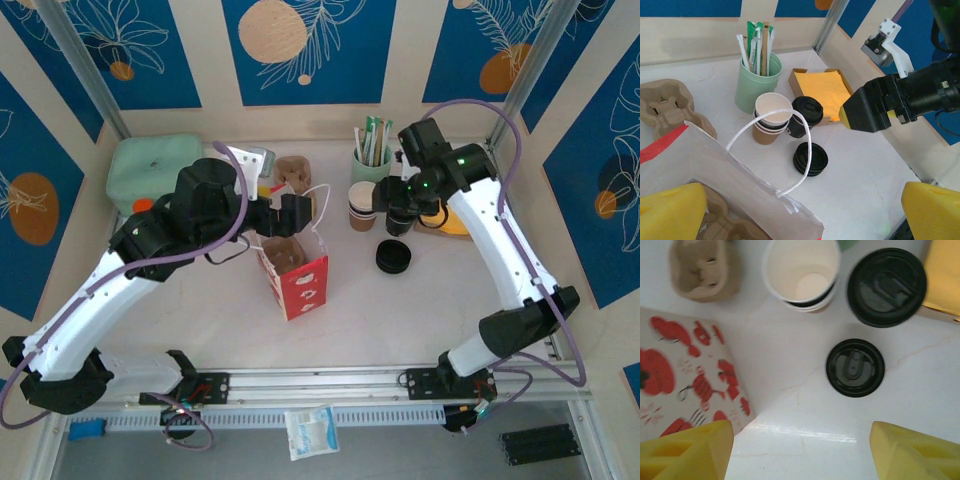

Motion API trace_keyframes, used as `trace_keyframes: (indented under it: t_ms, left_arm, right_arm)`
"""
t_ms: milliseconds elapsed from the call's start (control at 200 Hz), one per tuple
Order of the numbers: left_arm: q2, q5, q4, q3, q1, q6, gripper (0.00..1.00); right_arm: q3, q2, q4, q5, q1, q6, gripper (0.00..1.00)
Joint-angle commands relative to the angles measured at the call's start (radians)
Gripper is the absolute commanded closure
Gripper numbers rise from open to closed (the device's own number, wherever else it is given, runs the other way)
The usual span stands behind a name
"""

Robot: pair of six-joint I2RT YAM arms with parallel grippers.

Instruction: Pack the takeout coffee

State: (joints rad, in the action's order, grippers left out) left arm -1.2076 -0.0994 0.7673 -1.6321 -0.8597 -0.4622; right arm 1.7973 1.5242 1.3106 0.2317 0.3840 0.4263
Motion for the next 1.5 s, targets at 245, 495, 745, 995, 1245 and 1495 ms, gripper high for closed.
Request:
trace_keyframes:
  t_ms: [245,495,745,995,1245,1495]
  left_arm:
    - [-0.025,-0.028,0.007,-0.04,-0.009,0.058,0.01]
    - [-0.041,-0.005,0.004,-0.046,-0.007,0.085,0.01]
    - [-0.04,0.016,0.012,-0.044,-0.007,0.092,0.01]
    - [-0.035,0.018,0.011,-0.041,-0.006,0.099,0.01]
    - [-0.044,0.022,0.003,-0.041,-0.006,0.099,0.01]
    - [-0.048,0.024,0.002,-0.04,-0.006,0.099,0.01]
  right_arm:
    - [0.04,0.19,0.0,-0.027,-0.144,-0.081,0.27]
    - [0.228,0.412,0.128,0.023,-0.177,-0.137,0.27]
    - [0.411,0.574,0.23,0.068,-0.183,-0.156,0.27]
    - [0.454,0.64,0.25,0.084,-0.183,-0.162,0.27]
    - [0.452,0.665,0.246,0.083,-0.184,-0.166,0.26]
    - [0.459,0.684,0.242,0.072,-0.185,-0.166,0.25]
